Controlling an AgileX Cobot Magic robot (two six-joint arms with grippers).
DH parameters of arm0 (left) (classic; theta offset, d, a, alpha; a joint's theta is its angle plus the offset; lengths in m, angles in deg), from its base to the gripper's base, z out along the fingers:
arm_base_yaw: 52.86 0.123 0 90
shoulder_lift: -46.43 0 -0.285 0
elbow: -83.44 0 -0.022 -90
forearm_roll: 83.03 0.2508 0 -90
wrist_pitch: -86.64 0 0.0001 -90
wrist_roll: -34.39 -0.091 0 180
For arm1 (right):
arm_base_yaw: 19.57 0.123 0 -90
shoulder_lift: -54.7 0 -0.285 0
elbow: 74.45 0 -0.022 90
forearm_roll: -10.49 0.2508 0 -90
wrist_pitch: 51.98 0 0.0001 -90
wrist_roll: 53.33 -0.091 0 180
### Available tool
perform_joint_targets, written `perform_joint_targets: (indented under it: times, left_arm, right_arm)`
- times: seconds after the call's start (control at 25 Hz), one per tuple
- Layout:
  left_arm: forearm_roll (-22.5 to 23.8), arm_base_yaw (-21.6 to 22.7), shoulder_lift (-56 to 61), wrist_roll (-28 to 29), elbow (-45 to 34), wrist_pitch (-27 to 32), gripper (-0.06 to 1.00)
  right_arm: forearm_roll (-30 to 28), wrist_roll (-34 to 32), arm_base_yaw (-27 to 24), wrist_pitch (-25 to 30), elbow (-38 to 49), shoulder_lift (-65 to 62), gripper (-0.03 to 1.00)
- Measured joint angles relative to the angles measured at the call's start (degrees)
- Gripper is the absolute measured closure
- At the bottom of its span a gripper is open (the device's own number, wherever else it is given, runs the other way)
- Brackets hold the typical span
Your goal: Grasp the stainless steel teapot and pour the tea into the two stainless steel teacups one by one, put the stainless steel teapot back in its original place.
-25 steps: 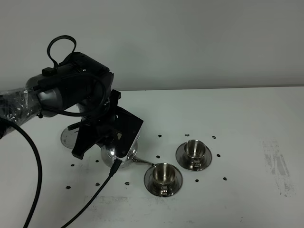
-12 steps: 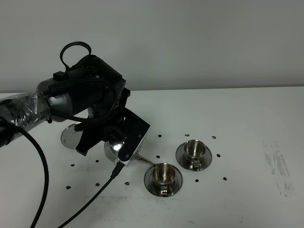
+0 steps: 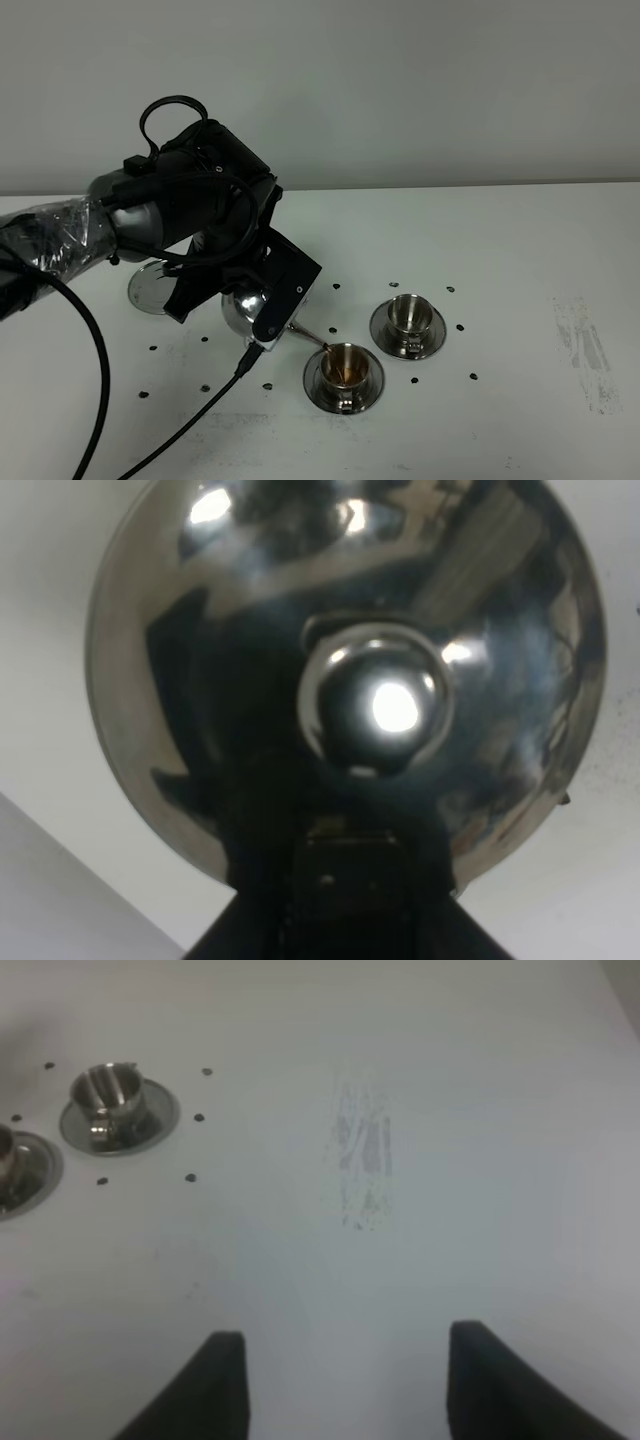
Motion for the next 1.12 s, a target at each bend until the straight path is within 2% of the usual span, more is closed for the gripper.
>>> perform_joint_targets:
  times: [0.6, 1.12]
  left_arm:
    - [3.49, -0.51, 0.0, 0.06, 0.0, -0.48, 0.72]
    - [3.84, -1.75, 0.0, 0.1, 0.0, -1.79, 0.72]
  right_arm:
    - [0.0, 0.0, 0.0, 0.0, 0.0, 0.0, 0.52]
    - [0.0, 0.0, 0.0, 0.0, 0.0, 0.0, 0.52]
